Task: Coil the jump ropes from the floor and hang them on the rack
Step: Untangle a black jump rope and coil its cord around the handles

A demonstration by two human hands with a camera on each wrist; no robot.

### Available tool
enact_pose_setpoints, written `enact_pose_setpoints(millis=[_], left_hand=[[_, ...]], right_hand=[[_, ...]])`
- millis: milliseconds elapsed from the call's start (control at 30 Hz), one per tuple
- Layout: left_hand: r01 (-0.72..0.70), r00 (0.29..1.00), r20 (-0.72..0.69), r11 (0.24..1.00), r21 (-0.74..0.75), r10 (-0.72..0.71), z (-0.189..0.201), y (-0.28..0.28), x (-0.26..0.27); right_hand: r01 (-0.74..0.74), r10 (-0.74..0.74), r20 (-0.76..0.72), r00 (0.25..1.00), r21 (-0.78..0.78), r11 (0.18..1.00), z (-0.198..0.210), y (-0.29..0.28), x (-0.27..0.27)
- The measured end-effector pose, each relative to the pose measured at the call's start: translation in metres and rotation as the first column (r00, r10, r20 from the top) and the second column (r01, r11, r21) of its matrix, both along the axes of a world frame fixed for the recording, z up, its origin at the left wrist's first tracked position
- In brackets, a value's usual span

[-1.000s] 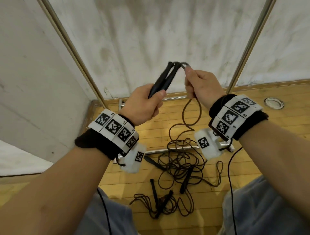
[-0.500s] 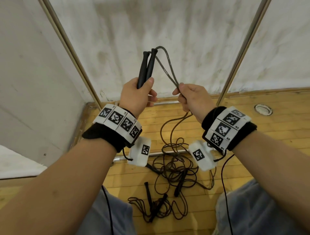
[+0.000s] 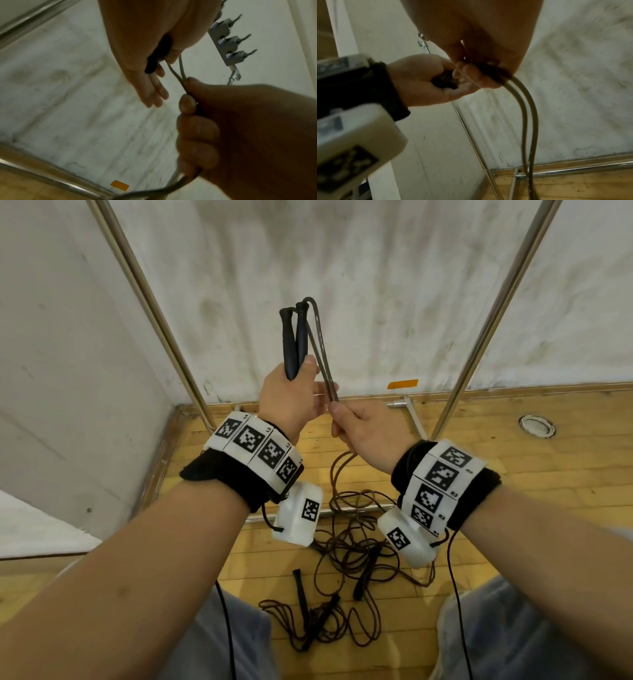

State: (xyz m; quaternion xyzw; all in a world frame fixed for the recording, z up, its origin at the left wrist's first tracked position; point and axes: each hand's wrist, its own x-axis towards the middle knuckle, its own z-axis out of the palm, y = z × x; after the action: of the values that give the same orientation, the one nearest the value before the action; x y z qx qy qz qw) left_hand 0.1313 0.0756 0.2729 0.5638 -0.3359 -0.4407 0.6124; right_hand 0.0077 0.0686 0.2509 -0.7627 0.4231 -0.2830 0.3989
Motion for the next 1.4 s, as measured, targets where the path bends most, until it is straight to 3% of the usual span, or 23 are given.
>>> enact_pose_setpoints(millis=[200, 333, 433, 567, 700, 800, 967, 1067, 1200, 1300, 1400], left_hand=[[0.183, 0.961, -0.220, 0.982, 0.057, -0.166, 0.002, 0.002, -0.001], [0.181, 0.963, -0.215, 0.982, 0.057, -0.165, -0.001, 0.003, -0.003], [0.147, 0.977, -0.162, 0.987, 0.058, -0.136, -0.002, 0.004, -0.002], [-0.032, 0.989, -0.146, 0.999, 0.035, 0.036, 0.001, -0.002, 0.004], [-0.250, 0.968, -0.038, 0.968, -0.007, 0.249, 0.003, -0.008, 0.016], [-0.337, 0.941, 0.015, 0.941, -0.026, 0.338, 0.004, -0.013, 0.029], [-0.383, 0.878, 0.306, 0.924, -0.009, 0.367, 0.001, -0.012, 0.050], [-0.353, 0.765, 0.566, 0.935, -0.033, 0.308, -0.005, -0.010, 0.057], [-0.276, 0.555, 0.819, 0.961, 0.013, 0.148, -0.013, -0.005, 0.060], [-0.218, 0.407, 0.913, 0.967, 0.129, -0.031, -0.023, -0.002, 0.060], [-0.136, 0.344, 0.914, 0.951, 0.276, -0.216, -0.032, -0.002, 0.058]], right_hand=[[-0.127, 0.140, -0.191, 0.971, 0.078, 0.989, -0.009, 0.009, 0.008], [-0.165, 0.172, -0.261, 0.950, 0.050, 0.985, -0.011, 0.013, 0.010], [-0.177, 0.192, -0.282, 0.940, 0.078, 0.981, -0.012, 0.015, 0.008], [-0.156, 0.162, -0.289, 0.943, 0.043, 0.987, -0.015, 0.013, 0.006], [-0.125, 0.131, -0.300, 0.945, 0.040, 0.991, -0.019, 0.007, 0.001], [-0.100, 0.116, -0.232, 0.966, 0.080, 0.992, -0.020, 0.004, -0.003], [-0.101, 0.083, -0.308, 0.948, -0.043, 0.994, -0.015, -0.005, -0.012], [-0.096, 0.075, -0.284, 0.956, -0.061, 0.994, -0.011, -0.011, -0.016], [-0.061, -0.009, -0.289, 0.957, -0.235, 0.970, -0.006, -0.021, -0.023], [-0.027, -0.070, -0.269, 0.961, -0.340, 0.940, -0.001, -0.028, -0.030], [-0.021, -0.083, -0.271, 0.959, -0.361, 0.932, 0.001, -0.034, -0.035]])
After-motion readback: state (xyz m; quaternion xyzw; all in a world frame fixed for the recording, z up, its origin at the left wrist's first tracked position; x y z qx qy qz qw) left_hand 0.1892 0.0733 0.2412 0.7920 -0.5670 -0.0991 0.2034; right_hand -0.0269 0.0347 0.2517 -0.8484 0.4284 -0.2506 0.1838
